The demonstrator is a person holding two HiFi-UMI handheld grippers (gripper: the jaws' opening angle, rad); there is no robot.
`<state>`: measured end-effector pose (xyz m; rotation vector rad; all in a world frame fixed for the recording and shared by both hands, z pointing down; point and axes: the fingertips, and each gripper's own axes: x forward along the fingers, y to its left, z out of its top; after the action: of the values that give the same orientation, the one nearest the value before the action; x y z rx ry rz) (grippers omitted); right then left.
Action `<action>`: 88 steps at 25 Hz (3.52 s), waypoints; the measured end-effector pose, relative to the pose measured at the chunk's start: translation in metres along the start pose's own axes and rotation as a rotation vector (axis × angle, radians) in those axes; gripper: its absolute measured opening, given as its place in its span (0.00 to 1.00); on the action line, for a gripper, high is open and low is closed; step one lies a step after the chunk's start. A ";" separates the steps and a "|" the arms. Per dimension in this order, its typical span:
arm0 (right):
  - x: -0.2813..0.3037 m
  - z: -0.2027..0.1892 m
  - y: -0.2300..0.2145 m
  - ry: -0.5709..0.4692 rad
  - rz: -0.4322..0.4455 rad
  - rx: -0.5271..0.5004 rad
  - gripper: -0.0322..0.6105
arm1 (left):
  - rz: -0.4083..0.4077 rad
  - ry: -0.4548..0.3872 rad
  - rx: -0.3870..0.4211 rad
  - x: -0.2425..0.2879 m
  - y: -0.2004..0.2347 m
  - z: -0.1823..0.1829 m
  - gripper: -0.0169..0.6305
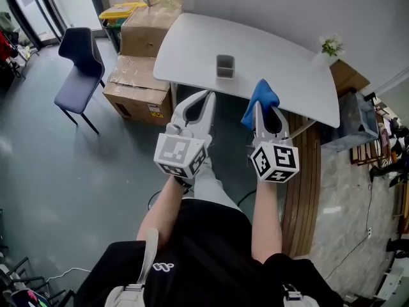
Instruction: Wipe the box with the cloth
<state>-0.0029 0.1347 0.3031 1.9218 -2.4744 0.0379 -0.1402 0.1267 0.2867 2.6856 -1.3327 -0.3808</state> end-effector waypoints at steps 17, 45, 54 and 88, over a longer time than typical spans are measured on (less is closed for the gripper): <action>0.181 -0.043 -0.147 0.034 -0.027 0.189 0.14 | 0.042 0.340 0.181 0.182 0.088 -0.093 0.03; 0.260 -0.097 -0.190 0.152 0.014 0.193 0.14 | -0.436 1.043 0.771 0.247 0.131 -0.286 0.13; 0.258 -0.112 -0.202 0.175 -0.011 0.215 0.14 | -0.536 1.183 0.855 0.255 0.137 -0.322 0.13; 0.272 -0.127 -0.217 0.201 0.005 0.239 0.14 | -0.607 1.432 1.028 0.261 0.147 -0.370 0.11</action>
<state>0.1387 -0.1791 0.4393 1.8829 -2.4342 0.5216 0.0007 -0.1716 0.6299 2.5445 -0.1679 2.2173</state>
